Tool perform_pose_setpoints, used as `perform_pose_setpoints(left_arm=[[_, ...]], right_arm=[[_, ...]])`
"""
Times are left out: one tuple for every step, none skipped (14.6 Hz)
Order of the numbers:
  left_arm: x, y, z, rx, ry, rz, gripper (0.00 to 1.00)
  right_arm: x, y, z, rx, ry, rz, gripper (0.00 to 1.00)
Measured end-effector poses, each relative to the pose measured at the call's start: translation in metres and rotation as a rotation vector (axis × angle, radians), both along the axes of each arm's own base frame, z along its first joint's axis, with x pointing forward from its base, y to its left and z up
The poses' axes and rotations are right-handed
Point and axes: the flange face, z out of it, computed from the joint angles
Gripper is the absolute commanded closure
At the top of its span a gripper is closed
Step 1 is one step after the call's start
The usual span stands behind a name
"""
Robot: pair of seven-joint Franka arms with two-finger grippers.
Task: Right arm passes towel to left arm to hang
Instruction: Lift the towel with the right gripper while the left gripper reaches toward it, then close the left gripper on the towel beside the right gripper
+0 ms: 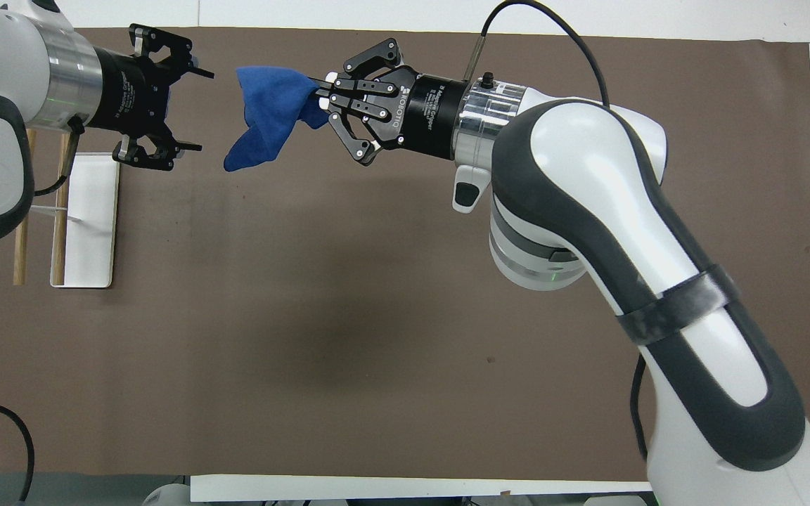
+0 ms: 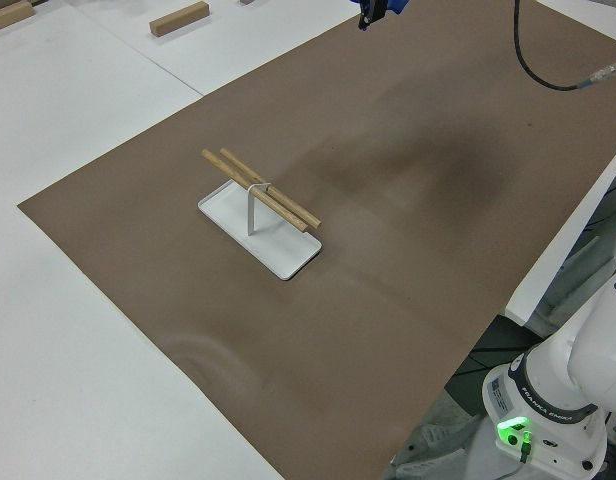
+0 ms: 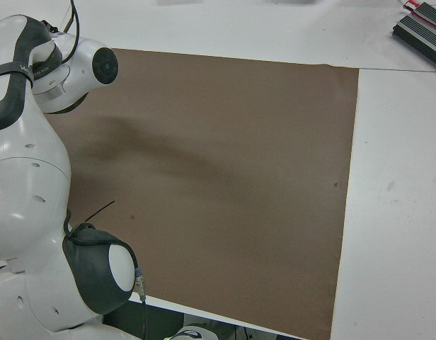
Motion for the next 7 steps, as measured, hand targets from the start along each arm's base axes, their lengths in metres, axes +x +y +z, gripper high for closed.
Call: perform_pose_setpoints(left_arm=[[0.004,0.0,0.003,-0.004,-0.007,0.001,0.08],[0.007,-0.001,0.005,-0.009,-0.013,0.001,0.08],[0.011,-0.001,0.009,-0.014,-0.022,0.002,0.08],[0.015,-0.002,0.013,-0.019,-0.031,0.003,0.09],[0.017,-0.003,0.015,-0.023,-0.038,0.002,0.1],[0.018,-0.007,0.017,-0.027,-0.043,-0.004,0.11],[0.016,-0.016,0.018,-0.03,-0.046,-0.016,0.11]], right_arm=[[-0.003,0.005,0.0,-0.003,0.0,0.0,1.0],[-0.004,0.008,0.0,-0.005,-0.001,0.001,1.0],[-0.005,0.009,0.0,-0.005,-0.001,0.002,1.0],[-0.005,0.009,0.0,-0.005,-0.001,0.002,1.0],[-0.005,0.008,0.0,-0.005,0.0,0.001,1.0],[-0.005,0.008,0.0,-0.005,0.0,0.001,1.0],[-0.005,0.009,0.0,-0.005,0.0,0.002,1.0]])
